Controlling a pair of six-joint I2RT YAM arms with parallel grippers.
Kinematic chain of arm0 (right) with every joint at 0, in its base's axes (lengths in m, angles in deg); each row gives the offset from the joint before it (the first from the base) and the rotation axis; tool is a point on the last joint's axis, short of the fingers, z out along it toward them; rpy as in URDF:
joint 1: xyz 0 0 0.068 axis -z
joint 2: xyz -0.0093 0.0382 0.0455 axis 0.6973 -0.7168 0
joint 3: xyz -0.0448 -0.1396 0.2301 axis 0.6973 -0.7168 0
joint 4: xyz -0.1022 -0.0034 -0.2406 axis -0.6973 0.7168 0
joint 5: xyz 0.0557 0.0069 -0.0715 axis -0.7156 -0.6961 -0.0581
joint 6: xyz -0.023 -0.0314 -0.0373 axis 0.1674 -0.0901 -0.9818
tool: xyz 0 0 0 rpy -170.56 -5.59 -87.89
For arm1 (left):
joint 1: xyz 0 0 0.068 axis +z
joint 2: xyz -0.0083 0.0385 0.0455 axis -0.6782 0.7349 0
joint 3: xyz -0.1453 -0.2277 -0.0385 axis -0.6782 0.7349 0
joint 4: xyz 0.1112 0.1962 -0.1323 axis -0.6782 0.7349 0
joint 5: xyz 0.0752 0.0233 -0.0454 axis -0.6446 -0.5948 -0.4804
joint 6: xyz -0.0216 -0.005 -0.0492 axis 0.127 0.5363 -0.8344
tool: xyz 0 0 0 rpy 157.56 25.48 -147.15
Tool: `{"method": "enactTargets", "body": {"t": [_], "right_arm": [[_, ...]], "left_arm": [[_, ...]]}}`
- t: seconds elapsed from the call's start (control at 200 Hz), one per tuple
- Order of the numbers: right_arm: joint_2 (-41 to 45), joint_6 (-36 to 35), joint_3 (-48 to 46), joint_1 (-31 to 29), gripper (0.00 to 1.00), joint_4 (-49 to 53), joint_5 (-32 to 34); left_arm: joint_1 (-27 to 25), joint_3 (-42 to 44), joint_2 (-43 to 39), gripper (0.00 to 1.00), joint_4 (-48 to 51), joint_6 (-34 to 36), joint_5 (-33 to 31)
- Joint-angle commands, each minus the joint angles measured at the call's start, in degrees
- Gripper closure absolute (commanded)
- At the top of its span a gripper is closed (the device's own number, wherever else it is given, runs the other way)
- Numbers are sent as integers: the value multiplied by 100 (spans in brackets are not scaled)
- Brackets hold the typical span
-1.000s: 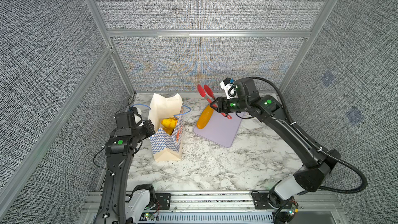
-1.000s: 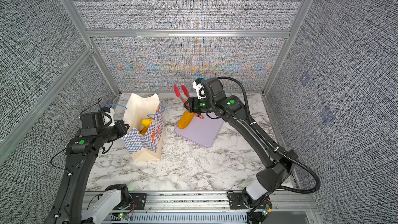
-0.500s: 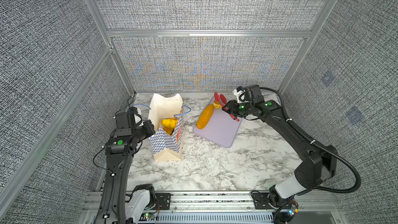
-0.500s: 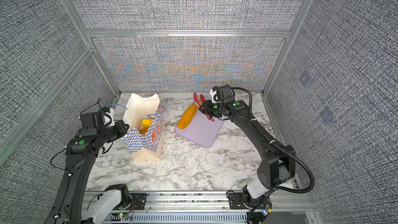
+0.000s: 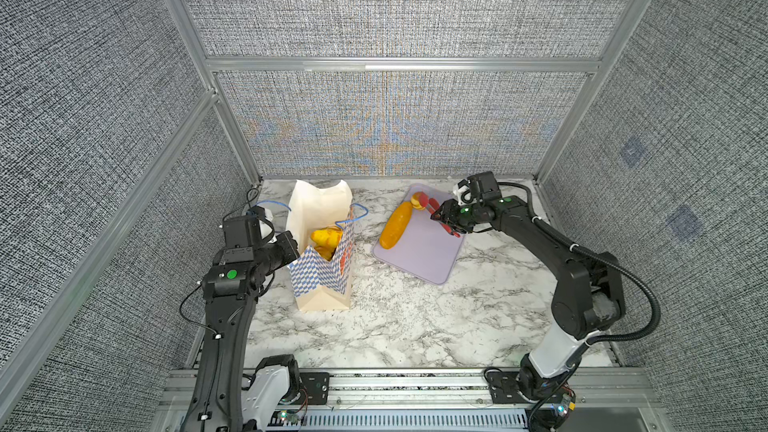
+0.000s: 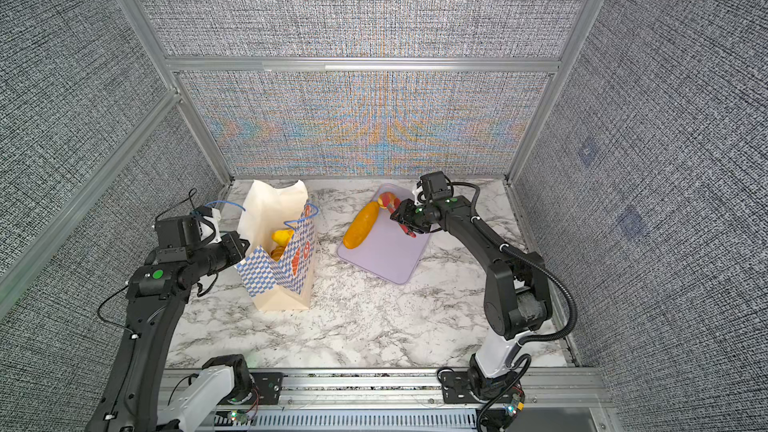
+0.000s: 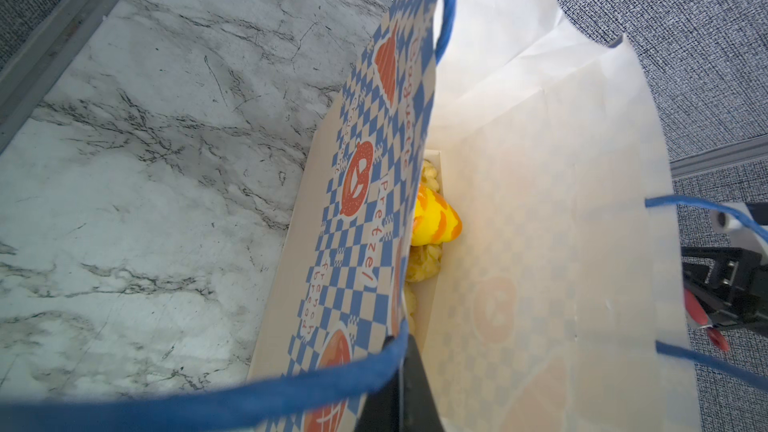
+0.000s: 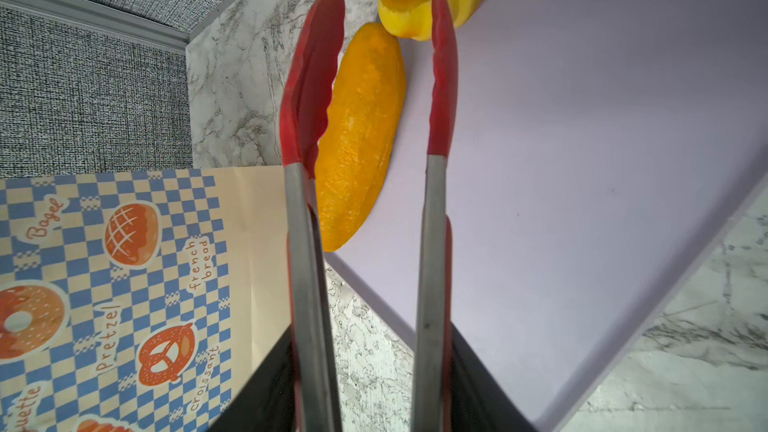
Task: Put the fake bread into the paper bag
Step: 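Lower the open tongs around the round yellow bun on the tray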
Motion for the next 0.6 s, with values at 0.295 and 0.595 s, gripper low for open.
{"method": "enactTargets", "body": {"t": [0.295,0.595], "right_arm": [[-408,-146,378,22,39,29,94],[-643,-172,551,27,35,91,103]], "left_arm": [[6,40,95,97,-119,58,-45],[9,8,150,97,-138,83,-35]]}}
